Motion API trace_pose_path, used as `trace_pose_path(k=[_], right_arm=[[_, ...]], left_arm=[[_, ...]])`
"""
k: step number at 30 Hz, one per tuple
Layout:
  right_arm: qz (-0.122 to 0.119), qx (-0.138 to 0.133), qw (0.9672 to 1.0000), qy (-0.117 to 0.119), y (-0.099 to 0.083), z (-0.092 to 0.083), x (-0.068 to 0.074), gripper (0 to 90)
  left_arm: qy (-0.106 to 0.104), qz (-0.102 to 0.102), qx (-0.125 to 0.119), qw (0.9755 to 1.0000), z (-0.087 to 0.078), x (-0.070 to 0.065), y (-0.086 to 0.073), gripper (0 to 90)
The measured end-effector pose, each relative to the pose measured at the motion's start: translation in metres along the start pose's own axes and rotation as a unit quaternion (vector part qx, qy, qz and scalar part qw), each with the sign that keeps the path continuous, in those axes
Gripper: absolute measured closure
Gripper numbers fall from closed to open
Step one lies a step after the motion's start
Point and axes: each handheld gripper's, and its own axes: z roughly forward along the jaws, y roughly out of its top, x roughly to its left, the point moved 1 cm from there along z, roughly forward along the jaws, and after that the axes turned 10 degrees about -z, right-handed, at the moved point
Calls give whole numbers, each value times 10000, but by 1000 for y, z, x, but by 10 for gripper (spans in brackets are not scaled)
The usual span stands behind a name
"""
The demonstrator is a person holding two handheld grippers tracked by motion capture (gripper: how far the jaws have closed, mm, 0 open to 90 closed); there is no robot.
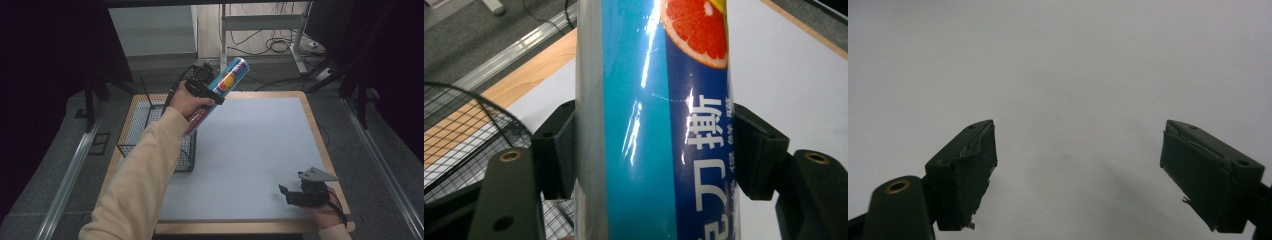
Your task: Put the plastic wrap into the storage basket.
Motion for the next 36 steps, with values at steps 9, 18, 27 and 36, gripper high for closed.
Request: trace_pose_path(k=[9, 18, 27, 36], right_arm=[[-21, 9, 10000, -4, 0, 0, 0, 153], [-25, 20, 10000, -3, 0, 0, 0, 153], [-27, 36, 10000, -9, -1, 1, 0, 153], [-31, 49, 10000, -19, -1, 2, 1, 153]], left_arm=[[228, -96, 54, 9997, 2, 19, -6, 318], [345, -239, 176, 9990, 8, 39, -20, 318], [458, -386, 241, 9979, 10, 58, -34, 318], [476, -508, 268, 9972, 13, 75, -46, 318]])
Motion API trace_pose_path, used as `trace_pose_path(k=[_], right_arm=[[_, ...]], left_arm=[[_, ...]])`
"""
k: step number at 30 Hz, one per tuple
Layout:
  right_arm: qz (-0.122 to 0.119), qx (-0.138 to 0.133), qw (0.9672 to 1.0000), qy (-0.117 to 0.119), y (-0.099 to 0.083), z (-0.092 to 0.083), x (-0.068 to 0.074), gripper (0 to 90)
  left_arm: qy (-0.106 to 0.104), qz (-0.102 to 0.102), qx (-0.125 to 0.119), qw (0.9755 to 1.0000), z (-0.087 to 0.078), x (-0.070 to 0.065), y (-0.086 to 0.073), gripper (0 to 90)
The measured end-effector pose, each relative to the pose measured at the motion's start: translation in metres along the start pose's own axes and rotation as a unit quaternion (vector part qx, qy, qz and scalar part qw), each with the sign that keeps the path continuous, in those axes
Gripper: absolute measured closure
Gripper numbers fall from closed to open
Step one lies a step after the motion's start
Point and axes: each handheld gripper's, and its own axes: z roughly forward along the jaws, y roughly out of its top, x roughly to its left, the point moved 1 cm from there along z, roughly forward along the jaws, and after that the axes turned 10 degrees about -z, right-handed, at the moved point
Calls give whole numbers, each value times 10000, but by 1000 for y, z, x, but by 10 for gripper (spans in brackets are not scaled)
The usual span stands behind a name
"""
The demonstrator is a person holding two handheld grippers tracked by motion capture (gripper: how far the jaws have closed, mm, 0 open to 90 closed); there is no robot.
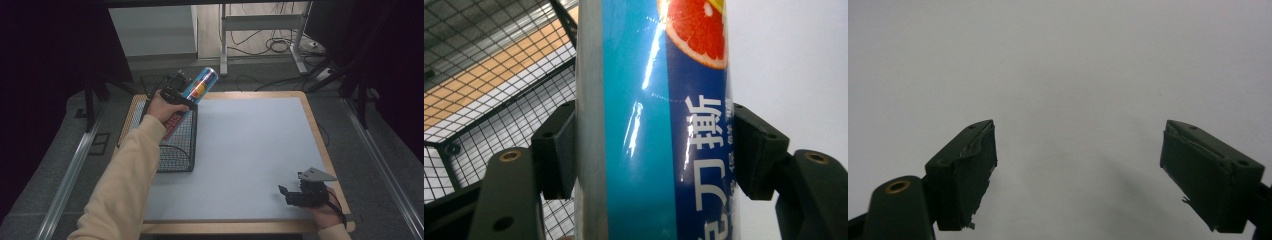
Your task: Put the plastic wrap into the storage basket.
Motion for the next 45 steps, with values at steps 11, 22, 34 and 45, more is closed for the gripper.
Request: trace_pose_path(k=[11, 22, 34, 45], right_arm=[[-8, 10, 10000, -4, 0, 0, 0, 153], [24, 21, 10000, 4, -2, 1, -2, 153], [16, 45, 10000, 9, -2, 2, -2, 153], [5, 44, 10000, 13, -2, 2, -2, 153]], left_arm=[[186, -1, 73, 9998, 11, 9, -2, 318], [371, 44, 208, 9991, 26, 14, 1, 318], [560, 1, 257, 9981, 37, 20, -1, 317], [869, 75, 505, 9949, 48, 23, -2, 317]])
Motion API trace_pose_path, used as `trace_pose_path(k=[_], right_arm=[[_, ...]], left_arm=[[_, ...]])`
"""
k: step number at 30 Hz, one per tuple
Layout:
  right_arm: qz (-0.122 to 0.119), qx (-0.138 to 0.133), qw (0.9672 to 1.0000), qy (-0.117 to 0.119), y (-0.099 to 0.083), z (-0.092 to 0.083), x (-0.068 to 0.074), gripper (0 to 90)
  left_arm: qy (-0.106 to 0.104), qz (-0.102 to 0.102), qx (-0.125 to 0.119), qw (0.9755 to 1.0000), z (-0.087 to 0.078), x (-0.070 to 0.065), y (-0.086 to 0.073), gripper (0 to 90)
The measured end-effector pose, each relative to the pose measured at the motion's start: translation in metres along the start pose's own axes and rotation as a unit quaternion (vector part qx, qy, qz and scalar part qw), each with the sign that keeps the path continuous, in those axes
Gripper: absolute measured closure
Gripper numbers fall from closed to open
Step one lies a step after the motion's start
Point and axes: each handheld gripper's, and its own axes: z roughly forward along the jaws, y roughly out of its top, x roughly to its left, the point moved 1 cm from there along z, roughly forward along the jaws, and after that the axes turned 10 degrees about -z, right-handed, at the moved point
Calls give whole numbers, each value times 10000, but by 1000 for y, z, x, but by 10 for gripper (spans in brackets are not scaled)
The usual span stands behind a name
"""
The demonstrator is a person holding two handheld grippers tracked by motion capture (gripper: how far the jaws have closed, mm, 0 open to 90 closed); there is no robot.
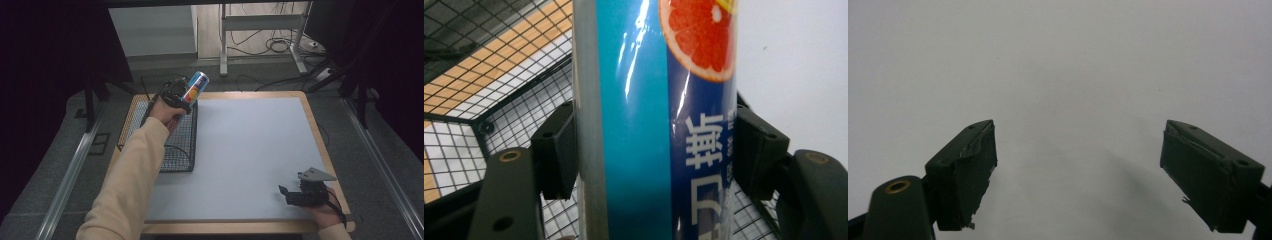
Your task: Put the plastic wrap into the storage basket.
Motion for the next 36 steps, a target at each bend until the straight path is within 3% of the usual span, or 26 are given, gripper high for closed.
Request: trace_pose_path(k=[15, 19, 23, 25, 29, 30, 36], right_arm=[[-13, 5, 10000, 8, 0, 0, 1, 153], [-6, 2, 10000, 11, 0, -1, 1, 153], [-12, 11, 10000, 12, 0, 0, 1, 153], [-11, 13, 10000, 14, 0, 0, 1, 153], [-11, 6, 10000, 14, 0, -1, 2, 153], [-18, -1, 10000, 5, 0, -1, 2, 153], [-16, 1, 10000, 10, 0, -1, 2, 153]], left_arm=[[422, 93, 424, 9982, 15, 1, 5, 316], [486, 62, 441, 9978, 17, 2, 6, 316], [505, 69, 430, 9978, 18, 3, 7, 314], [572, 165, 364, 9976, 17, 2, 7, 310], [478, 46, 174, 9987, 14, 3, 8, 301], [405, -37, -24, 9992, 9, 3, 9, 301], [408, 34, -71, 9991, 3, -1, 8, 240]])
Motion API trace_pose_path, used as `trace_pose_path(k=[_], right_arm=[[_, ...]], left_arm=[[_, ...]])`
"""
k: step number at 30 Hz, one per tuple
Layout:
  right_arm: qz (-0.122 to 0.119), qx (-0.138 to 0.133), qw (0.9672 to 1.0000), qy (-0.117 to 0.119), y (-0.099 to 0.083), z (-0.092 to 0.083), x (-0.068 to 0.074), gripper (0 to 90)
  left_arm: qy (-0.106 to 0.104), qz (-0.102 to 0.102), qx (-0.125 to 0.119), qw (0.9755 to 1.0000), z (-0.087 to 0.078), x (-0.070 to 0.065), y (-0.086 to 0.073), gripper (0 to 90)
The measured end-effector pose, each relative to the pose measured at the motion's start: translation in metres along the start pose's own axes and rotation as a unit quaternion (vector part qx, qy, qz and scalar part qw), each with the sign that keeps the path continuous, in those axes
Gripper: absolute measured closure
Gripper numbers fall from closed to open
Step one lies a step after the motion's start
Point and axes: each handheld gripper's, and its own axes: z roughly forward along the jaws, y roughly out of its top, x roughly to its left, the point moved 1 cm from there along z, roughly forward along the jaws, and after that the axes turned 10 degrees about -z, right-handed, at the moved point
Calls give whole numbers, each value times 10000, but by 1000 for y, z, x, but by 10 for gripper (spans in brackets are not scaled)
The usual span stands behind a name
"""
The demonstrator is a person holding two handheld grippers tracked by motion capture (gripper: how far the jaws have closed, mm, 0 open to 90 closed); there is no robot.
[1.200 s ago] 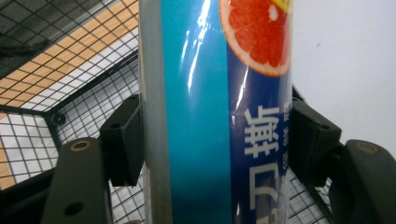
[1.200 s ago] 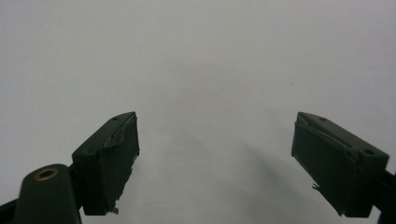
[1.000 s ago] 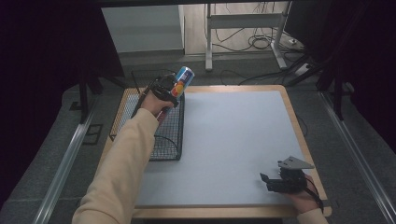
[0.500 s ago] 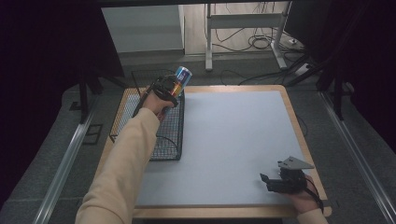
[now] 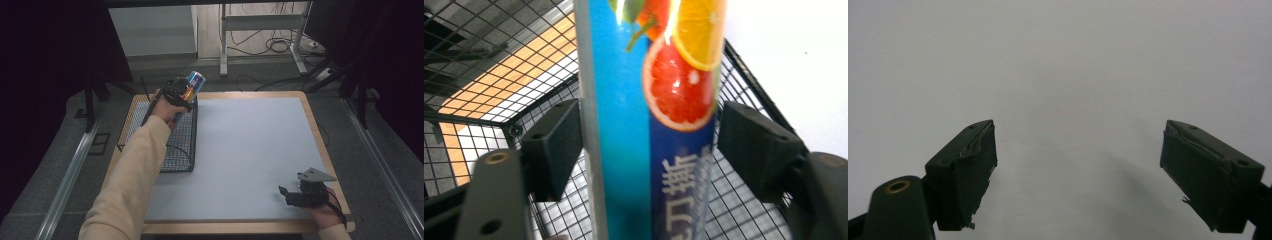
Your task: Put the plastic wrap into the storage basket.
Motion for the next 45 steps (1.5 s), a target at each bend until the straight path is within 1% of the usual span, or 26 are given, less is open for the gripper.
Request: trace_pose_path(k=[2, 6, 8, 9, 10, 14, 15, 17, 18, 20, 21, 22, 24, 25, 26, 28, 29, 31, 32, 33, 34, 35, 36, 43, 44, 45], right_arm=[[-3, -2, 10000, 5, 0, 0, 0, 153], [-5, -8, 10000, 6, 0, 0, 0, 153], [-3, -7, 10000, 11, 1, 0, 0, 153], [-9, -6, 10000, 6, 1, 0, 1, 153], [-10, -6, 10000, 4, 1, 0, 1, 153], [-11, -2, 10000, 1, 1, 0, 1, 153], [-11, -2, 10000, 1, 1, 0, 1, 153], [-15, 1, 10000, 2, 1, -1, 1, 153], [-15, 1, 10000, 2, 1, -1, 1, 153], [-15, 1, 10000, 2, 1, -1, 1, 153], [-16, -2, 10000, -2, 1, 0, 2, 153], [-16, -2, 10000, -2, 1, 0, 2, 153], [-17, -5, 10000, -9, 2, -1, 2, 153], [-17, -7, 10000, -13, 2, -1, 2, 153], [-21, -9, 10000, -15, 2, -1, 2, 153], [-20, -2, 10000, -16, 2, -1, 2, 153], [-20, -2, 10000, -16, 2, -1, 2, 153], [-20, -12, 10000, -33, 2, -2, 2, 153], [-22, -26, 10000, -35, 2, -2, 2, 153], [-23, -22, 10000, -27, 2, -3, 2, 153], [-25, -26, 10000, -28, 2, -3, 2, 153], [-25, -26, 10000, -28, 2, -3, 2, 153], [-27, -23, 10000, -27, 2, -3, 2, 153], [-46, -35, 10000, -34, 3, -3, 3, 153], [-44, -42, 10000, -36, 3, -3, 3, 153], [-48, -41, 10000, -40, 3, -3, 3, 153]], left_arm=[[-37, -36, -85, 10000, -4, -1, -1, 215], [-374, -171, -344, 9986, -20, -5, -5, 207], [-436, -189, -386, 9981, -23, -5, -6, 208], [-590, -164, -466, 9970, -30, -7, -8, 207], [-660, -145, -505, 9964, -34, -10, -10, 206], [-889, -60, -686, 9937, -47, -17, -15, 201], [-889, -60, -686, 9937, -47, -17, -15, 201], [-1069, 27, -836, 9907, -56, -24, -21, 202], [-1069, 27, -836, 9907, -56, -24, -21, 203], [-1206, 141, -933, 9882, -64, -31, -26, 203], [-1322, 207, -996, 9860, -69, -39, -31, 202], [-1322, 207, -996, 9860, -69, -39, -31, 204], [-1462, 210, -1060, 9833, -73, -46, -35, 205], [-1576, 261, -1170, 9802, -78, -54, -39, 207], [-1635, 309, -1194, 9788, -81, -58, -40, 208], [-1732, 407, -1222, 9764, -86, -66, -43, 209], [-1732, 407, -1222, 9764, -86, -66, -43, 209], [-1872, 511, -1279, 9726, -94, -79, -50, 209], [-1908, 547, -1287, 9716, -96, -83, -52, 209], [-1975, 593, -1331, 9694, -99, -88, -55, 211], [-2016, 625, -1352, 9681, -101, -92, -58, 212], [-2016, 625, -1352, 9681, -101, -92, -58, 212], [-2130, 751, -1378, 9644, -106, -103, -65, 212], [-2423, 1039, -1228, 9568, -102, -134, -88, 215], [-2442, 1088, -1213, 9559, -100, -139, -93, 215], [-2442, 1088, -1213, 9559, -100, -139, -93, 215]])
